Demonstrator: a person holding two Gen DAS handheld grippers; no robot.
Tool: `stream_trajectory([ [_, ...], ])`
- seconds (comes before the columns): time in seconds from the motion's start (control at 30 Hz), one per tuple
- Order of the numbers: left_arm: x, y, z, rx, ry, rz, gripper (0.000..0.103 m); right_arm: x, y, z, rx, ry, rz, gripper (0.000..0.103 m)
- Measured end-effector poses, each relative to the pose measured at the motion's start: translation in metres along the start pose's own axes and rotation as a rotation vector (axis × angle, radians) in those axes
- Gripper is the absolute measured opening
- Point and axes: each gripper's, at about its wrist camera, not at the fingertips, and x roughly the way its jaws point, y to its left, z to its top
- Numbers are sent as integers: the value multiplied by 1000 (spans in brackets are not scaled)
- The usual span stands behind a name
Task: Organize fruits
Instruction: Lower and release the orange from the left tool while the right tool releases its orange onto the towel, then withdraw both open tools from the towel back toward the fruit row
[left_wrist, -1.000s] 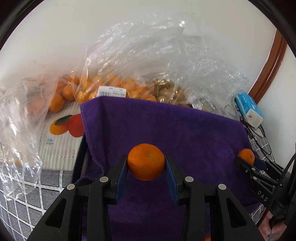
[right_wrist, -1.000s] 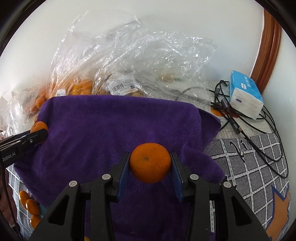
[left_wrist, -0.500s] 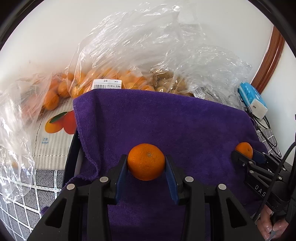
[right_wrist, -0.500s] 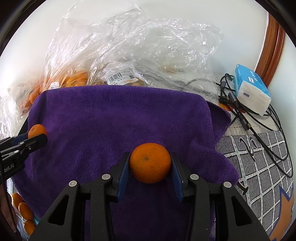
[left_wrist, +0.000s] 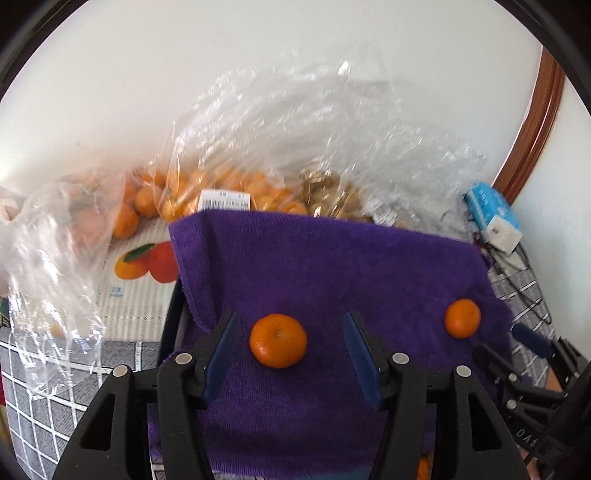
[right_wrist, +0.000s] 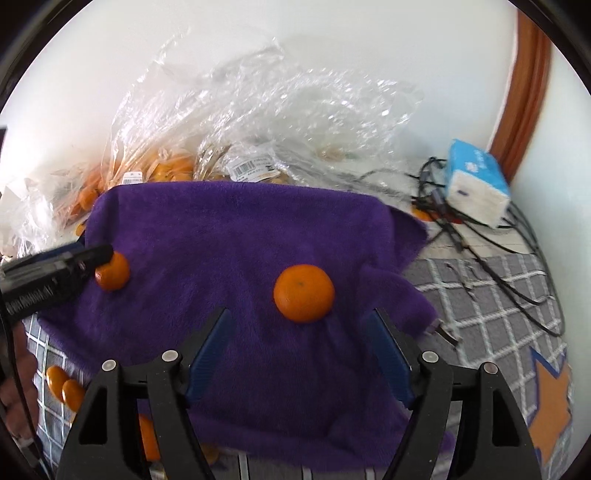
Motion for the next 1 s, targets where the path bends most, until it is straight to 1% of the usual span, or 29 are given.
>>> stream_trajectory([
  [0.17, -45, 4, -4, -12, -83, -4, 56, -37, -7, -13, 21, -39, -5, 75],
  [0.27, -66, 7, -16, -9, -102, 29, 56, -57, -12, -22, 40, -72, -6, 75],
  [0.33, -78, 8, -24, -17, -101, 32, 56, -69, -15, -29, 57, -89, -22, 75],
  [0.4, -93, 11, -34, -27, -100, 26, 56, -78, -16, -35, 64, -88, -16, 75],
  [0.47, -109, 15, -45, -35, -123, 43, 56, -87, -13, -44, 37, -62, 15, 75],
  [0.57, -132, 16, -62, -32, -151, 58, 56, -101, -11, -57, 10, -78, 20, 75],
  [0.67, -148, 16, -78, -27, -151, 54, 56, -112, -12, -70, 16, -84, 51, 75],
  [0.77, -159, 18, -94, -44, -150, 44, 56, -122, -14, -81, 35, -91, 71, 75],
  [0.87, -162, 21, -109, -82, -137, 36, 56, -129, -15, -91, 34, -98, 98, 75],
  [1.0, -158, 25, -129, -84, -110, 62, 56, -132, -10, -103, 23, -105, 105, 75],
])
